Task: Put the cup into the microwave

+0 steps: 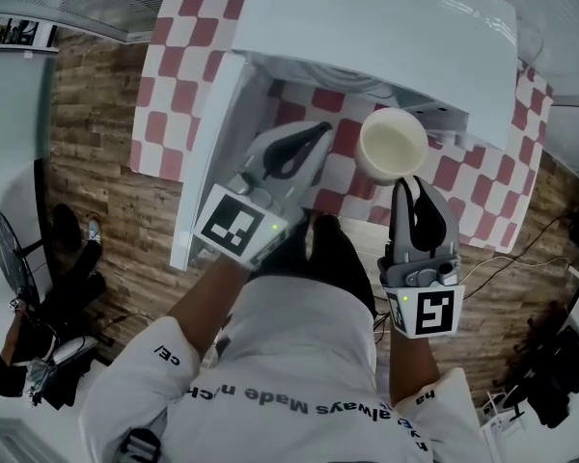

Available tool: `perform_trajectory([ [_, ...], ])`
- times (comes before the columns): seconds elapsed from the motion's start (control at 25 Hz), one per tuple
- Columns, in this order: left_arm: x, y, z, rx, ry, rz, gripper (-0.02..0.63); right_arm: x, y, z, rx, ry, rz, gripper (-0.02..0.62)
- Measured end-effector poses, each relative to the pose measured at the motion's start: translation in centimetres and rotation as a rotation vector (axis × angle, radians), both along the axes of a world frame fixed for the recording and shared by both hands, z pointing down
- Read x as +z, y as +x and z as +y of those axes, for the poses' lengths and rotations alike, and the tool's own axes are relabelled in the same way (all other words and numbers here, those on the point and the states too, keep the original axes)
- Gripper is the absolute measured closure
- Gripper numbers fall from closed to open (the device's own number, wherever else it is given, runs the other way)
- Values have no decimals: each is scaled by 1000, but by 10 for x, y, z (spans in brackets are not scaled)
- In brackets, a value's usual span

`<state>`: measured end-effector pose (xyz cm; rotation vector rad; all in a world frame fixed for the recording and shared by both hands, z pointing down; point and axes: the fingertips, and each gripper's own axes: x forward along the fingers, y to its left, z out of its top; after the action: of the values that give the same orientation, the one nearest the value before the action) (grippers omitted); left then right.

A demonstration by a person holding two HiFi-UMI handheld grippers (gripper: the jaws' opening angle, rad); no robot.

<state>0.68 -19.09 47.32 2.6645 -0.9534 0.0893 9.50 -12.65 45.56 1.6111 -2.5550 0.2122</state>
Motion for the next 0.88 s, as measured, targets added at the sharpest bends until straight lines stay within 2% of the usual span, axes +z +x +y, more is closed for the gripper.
perform_trajectory([
  [0.32, 47, -7, -20, -26, -20, -46, 603, 53, -3, -21, -1, -33, 15, 554],
  [0.88, 100, -10, -65, -74, -17, -55, 601, 116, -5, -75, 28, -20, 21, 554],
])
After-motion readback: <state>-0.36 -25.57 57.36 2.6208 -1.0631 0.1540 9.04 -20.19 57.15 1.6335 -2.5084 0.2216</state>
